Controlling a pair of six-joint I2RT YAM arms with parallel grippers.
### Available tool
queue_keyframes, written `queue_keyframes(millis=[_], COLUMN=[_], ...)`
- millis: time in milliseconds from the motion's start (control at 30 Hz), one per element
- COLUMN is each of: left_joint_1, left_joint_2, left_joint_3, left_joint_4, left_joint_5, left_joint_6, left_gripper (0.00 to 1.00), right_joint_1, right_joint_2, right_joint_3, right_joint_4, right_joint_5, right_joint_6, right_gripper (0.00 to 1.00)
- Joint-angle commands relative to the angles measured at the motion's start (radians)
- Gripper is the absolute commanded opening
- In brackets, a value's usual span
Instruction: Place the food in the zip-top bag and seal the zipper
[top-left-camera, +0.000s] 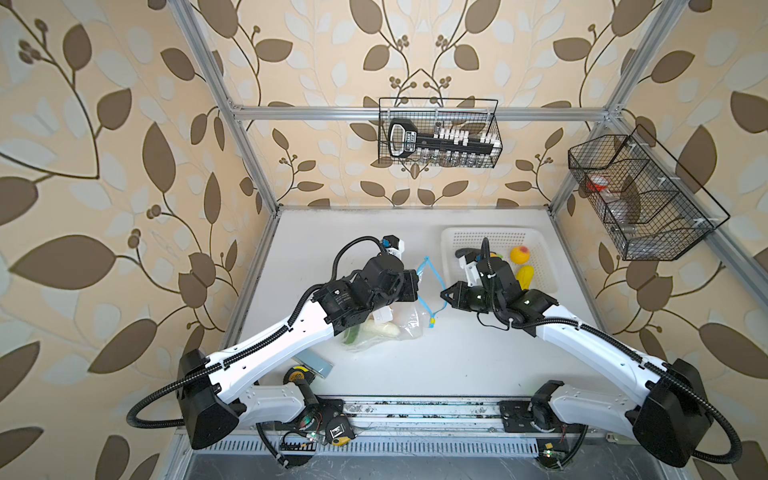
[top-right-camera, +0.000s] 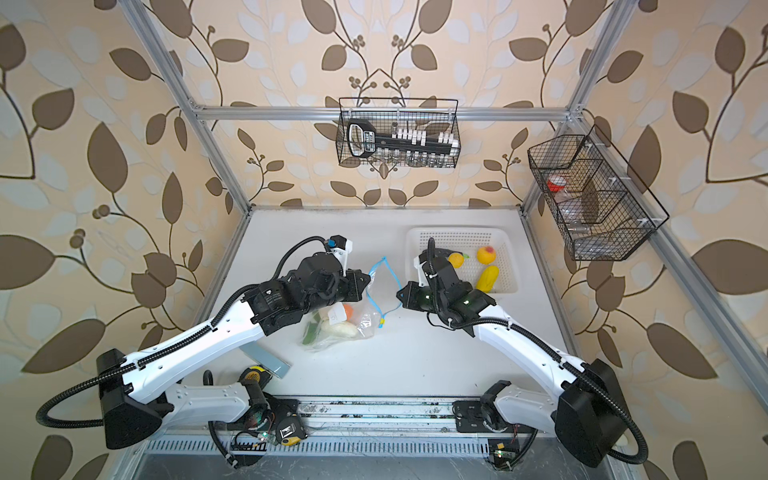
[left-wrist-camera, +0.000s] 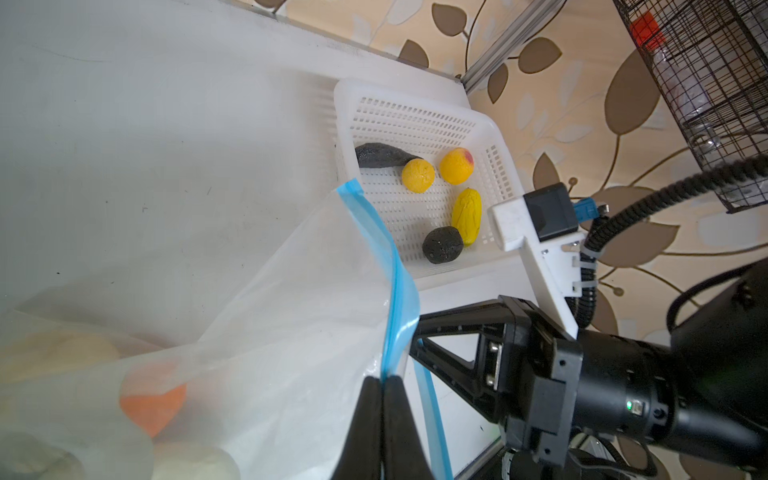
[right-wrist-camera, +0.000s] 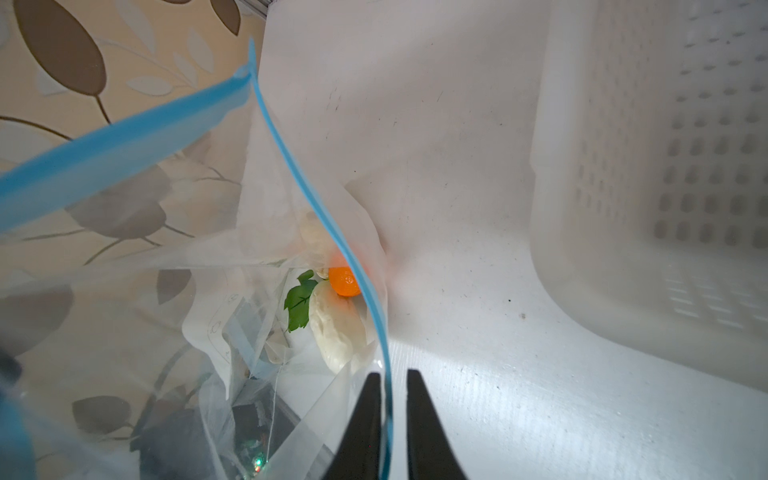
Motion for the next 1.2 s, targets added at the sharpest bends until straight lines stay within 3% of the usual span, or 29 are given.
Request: queue_keyframes(millis=[0,100,167,400,633,900,1167], left_joint_1=[0.008,0.008,0.008,0.008,0.008,0.008,0.009], left_joint_2=[-0.014,-0.018,-0.021,-0.019,-0.004,0.042,0.080], left_joint_3=[0.014,0.032,0.041,0.041,0.030,0.041,0.055], left_joint_4=[-0.001,-0.033,-0.044,-0.039,-0.005,0.054,0.077], left_joint_5=[0.013,0.016,0.023,0.042,0.082,0.130,0.136], left_joint_6=[0.004,0.016,0.024,0.042,0.043,0.033,0.038], left_gripper=[0.00,0.00,0.00,0.00,0.00,0.00,0.00], right_joint_1=[-0.006,-0.008,-0.009,-0.044,-0.133,-0.255,-0.343], right_joint_2=[-0.049,-0.069,-0.069,-0.049,-0.007,0.137,0.325], right_joint_3=[0.001,0.025,0.042,0.093,0.132,0.171,0.248], right_joint_4=[-0.040,-0.065,-0.078,-0.123,-0.196,-0.158,-0.121], right_joint_5=[0.027,0.045,0.055,0.098,0.285,0.406,0.439], right_joint_6=[-0.009,-0.017,-0.020,-0.062,-0.179,-0.231,-0.246], right_gripper=[0.28,0.39,0.42,0.43,0.44,0.46,0.48])
